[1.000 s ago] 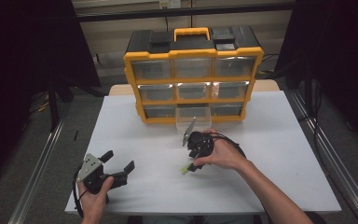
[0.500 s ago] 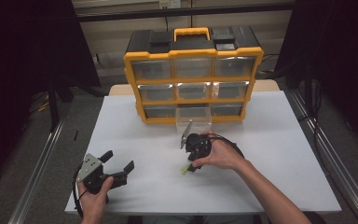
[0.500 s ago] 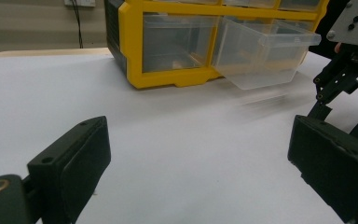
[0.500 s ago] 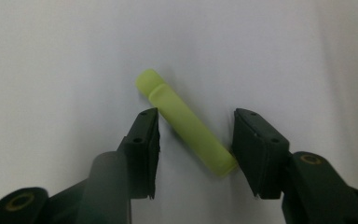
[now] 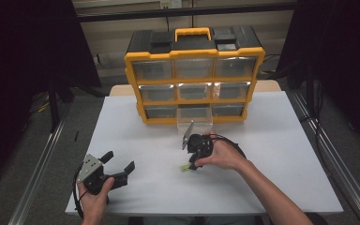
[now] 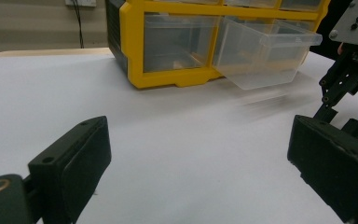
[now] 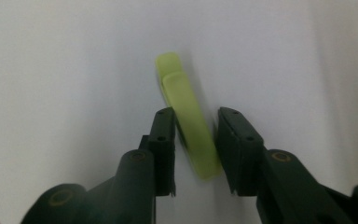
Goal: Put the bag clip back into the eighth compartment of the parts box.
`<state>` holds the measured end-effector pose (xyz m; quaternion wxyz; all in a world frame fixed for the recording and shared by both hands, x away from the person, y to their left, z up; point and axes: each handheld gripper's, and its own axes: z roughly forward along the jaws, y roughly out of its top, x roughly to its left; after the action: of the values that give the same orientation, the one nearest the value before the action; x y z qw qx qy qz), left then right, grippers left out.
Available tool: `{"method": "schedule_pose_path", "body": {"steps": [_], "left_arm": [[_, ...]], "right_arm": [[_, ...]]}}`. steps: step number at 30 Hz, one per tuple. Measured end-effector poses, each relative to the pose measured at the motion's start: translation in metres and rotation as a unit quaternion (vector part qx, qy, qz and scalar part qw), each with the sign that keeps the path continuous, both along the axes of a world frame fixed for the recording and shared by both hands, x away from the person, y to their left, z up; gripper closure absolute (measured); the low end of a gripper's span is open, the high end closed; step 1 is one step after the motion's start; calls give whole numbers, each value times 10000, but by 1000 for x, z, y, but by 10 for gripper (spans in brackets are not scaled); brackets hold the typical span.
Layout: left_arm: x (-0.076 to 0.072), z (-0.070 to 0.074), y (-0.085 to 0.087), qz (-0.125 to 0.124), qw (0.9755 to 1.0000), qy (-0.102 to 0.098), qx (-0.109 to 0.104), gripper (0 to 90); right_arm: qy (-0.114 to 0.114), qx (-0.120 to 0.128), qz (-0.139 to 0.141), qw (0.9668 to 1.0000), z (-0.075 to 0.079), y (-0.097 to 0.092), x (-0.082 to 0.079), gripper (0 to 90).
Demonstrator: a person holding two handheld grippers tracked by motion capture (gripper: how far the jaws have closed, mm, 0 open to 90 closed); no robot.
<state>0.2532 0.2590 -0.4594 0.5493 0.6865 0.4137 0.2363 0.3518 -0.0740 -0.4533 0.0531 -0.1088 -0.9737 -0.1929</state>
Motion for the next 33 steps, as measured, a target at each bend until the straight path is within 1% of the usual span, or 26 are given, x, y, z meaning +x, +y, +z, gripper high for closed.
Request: {"method": "schedule_pose_path", "body": {"steps": [4,7,8,15,16,17,19,20,22,23,24,25,26,27,29,31,32,33], "left_arm": [[0,0,0,6,10000,2,8,61],[0,0,0,6,10000,1,8,61],[0,0,0,4,10000,3,8,61],[0,0,0,5,10000,1,-1,61],[0,0,0,7,10000,5,-5,61],[0,0,0,7,10000,-1,-3,61],[0,0,0,13,10000,1,-10,61],[0,0,0,14,10000,1,-12,61],[0,0,0,18,10000,-5,-14,62],[0,0,1,21,10000,-10,-12,61],[0,0,1,22,10000,-9,-12,62],[0,0,1,21,10000,-5,-12,61],[0,0,1,31,10000,2,-10,61],[0,0,0,30,10000,5,-12,61],[0,0,0,14,10000,6,-15,62],[0,0,0,5,10000,6,-9,61],[0,0,0,13,10000,10,-10,61],[0,0,0,31,10000,5,-13,61]], "right_arm": [[7,5,-85,10000,0,-1,0,723],[-30,13,-68,10000,0,-1,1,758],[18,0,-43,10000,0,-1,1,780],[-38,6,-101,9999,0,0,0,785],[1,-2,-96,10000,0,-1,0,786],[-56,32,-110,9999,0,-1,0,786],[-59,91,-167,9998,0,-2,0,786],[-8,100,-105,9999,1,-3,1,786],[-34,148,-148,9998,2,-3,1,786],[22,144,-197,9997,3,-4,0,786],[-20,176,-169,9997,4,-4,0,786],[-6,172,-221,9996,5,-5,-1,786],[-62,249,-110,9996,5,-6,1,786],[-28,262,-220,9994,6,-6,-1,787],[-114,389,-177,9990,6,-7,-1,786],[-37,387,-294,9988,7,-7,-3,786],[-112,425,-63,9990,7,-9,-1,786],[-108,492,-193,9985,7,-9,-3,786]]}}
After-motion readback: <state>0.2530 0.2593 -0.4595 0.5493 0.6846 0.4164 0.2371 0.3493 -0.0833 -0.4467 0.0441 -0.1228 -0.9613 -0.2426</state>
